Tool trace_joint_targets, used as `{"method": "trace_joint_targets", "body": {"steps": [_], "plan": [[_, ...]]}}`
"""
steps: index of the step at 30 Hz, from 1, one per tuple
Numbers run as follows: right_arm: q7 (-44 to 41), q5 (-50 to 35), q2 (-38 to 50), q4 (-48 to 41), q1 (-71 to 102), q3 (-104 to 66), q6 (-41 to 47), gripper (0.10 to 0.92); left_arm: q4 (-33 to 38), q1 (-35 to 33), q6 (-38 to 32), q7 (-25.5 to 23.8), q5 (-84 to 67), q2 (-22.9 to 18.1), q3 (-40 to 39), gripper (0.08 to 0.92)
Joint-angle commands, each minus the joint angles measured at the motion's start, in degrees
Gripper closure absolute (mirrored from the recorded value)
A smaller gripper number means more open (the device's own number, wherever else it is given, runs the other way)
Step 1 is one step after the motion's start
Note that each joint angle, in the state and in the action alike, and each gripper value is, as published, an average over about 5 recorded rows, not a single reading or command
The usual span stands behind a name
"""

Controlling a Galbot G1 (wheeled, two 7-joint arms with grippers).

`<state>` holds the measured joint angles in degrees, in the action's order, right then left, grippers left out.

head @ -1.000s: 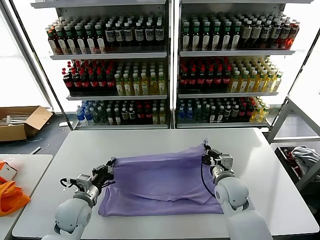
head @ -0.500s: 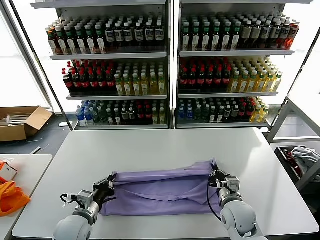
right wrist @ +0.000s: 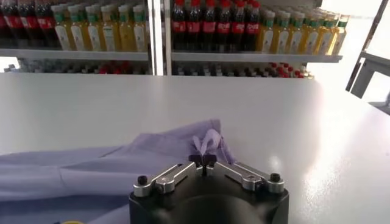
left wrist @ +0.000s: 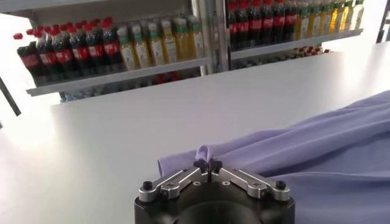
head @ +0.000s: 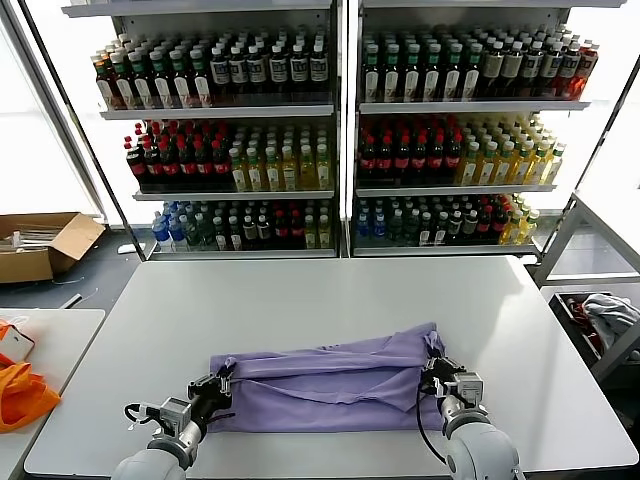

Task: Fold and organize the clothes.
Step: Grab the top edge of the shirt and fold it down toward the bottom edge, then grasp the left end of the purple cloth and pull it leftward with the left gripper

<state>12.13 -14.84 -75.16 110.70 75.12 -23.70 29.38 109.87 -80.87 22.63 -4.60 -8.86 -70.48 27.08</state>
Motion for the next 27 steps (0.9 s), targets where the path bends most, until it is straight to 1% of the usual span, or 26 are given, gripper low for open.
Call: {"method": "trace_joint_targets", "body": {"steps": [1, 3, 5, 7, 9, 13, 15, 22, 27], "plan": [[0.0, 0.8, 0.0, 1.6, 2.1, -0.2, -0.1, 0.915, -0.1, -0.7, -0.2, 0.0, 2.2, -0.2, 0.0, 0.915], [0.0, 1.4, 0.0, 1.5, 2.2, -0.1, -0.2, 0.915, 0.0, -0.6, -0.2, 0.2, 2.7, -0.2, 0.1, 0.913], [0.0, 2.6, -0.1, 1.7, 2.4, 0.0, -0.3, 0.912, 0.0, -0.4, -0.2, 0.4, 3.1, -0.3, 0.1, 0.891], [0.1, 3.9, -0.2, 2.2, 2.8, 0.2, -0.4, 0.9, 0.1, -0.1, -0.3, 0.8, 3.4, -0.5, 0.1, 0.843], [0.2, 5.2, -0.3, 2.8, 3.3, 0.4, -0.5, 0.862, 0.3, 0.2, -0.5, 1.1, 3.6, -0.8, 0.1, 0.791], [0.5, 8.3, -0.2, 2.1, 3.7, 0.5, -1.6, 0.751, 1.5, 0.5, -0.8, 1.8, 4.2, -1.6, 0.1, 0.67], [0.7, 8.4, 0.0, 1.9, 3.8, 0.4, -2.4, 0.699, 2.7, 0.3, -1.0, 2.1, 4.4, -2.0, 0.1, 0.618], [0.9, 2.8, 1.4, 7.6, 3.7, -3.0, -3.9, 0.5, 6.7, -1.3, -1.5, 4.3, 4.9, -4.5, 1.0, 0.41], [1.3, 0.4, 3.5, 11.8, 3.4, -5.0, -3.1, 0.361, 7.8, -2.7, -0.6, 6.6, 6.3, -7.7, 2.4, 0.272]]}}
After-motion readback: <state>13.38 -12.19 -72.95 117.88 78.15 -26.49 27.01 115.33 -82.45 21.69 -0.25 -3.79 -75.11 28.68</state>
